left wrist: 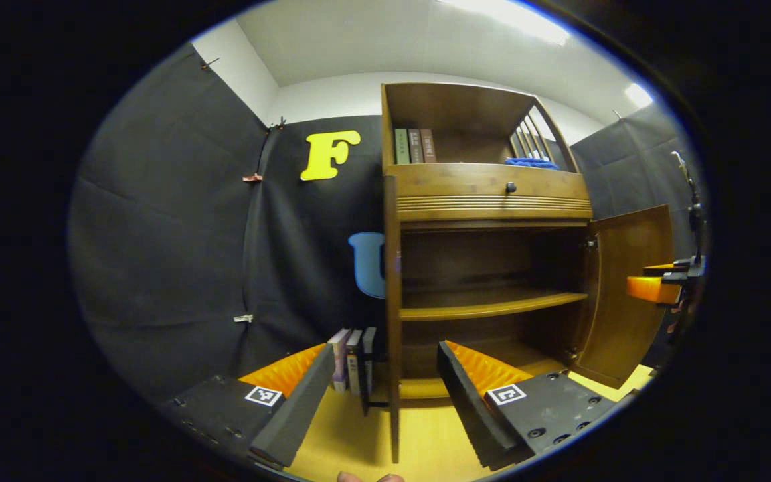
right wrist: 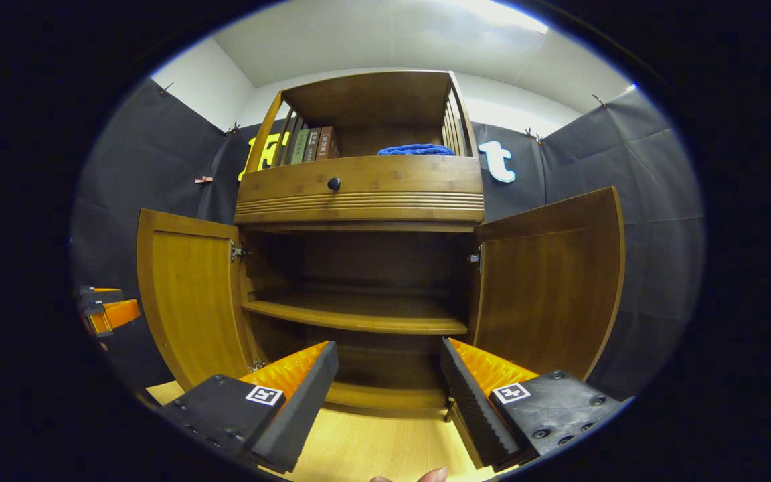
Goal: Open the right door of the double-door shoe cabinet with the right hand, and open the left door with the left hand.
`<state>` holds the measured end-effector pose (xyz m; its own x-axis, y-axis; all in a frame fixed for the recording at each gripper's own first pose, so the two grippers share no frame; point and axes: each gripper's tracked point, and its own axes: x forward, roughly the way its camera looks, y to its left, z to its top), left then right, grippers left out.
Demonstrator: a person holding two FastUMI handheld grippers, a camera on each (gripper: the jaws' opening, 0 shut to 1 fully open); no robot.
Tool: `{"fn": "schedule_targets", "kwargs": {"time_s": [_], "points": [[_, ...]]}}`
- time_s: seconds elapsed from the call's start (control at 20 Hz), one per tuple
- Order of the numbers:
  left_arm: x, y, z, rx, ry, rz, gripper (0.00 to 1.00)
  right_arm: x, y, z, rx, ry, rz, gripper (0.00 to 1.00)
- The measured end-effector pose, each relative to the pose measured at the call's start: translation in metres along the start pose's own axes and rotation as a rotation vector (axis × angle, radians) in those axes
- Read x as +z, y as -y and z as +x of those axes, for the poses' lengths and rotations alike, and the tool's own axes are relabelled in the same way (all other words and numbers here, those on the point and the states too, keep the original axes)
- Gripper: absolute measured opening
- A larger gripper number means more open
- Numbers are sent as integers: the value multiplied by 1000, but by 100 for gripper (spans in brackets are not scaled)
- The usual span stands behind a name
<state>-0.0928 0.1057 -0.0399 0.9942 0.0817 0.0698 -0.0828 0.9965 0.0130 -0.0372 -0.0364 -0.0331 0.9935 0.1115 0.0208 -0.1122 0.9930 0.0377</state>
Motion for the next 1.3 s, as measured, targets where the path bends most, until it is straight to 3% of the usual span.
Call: {"fn": "schedule_targets", "kwargs": {"time_s": [0.2,0.4,0.7,1.3], "points": [[7,43,11,-58,-4,-41,95,6,4,-2,-19,9,-8,97],[12,67,19,-71,-8,-11,95,11,6,-4,-41,20,-15,97],[10,83,30,-56,-37,-10,95,11,3,-5,-56,20,-21,99],[10,104,40,-111,-37,15,95,13,4,-3,-59,25,-16,99]]}}
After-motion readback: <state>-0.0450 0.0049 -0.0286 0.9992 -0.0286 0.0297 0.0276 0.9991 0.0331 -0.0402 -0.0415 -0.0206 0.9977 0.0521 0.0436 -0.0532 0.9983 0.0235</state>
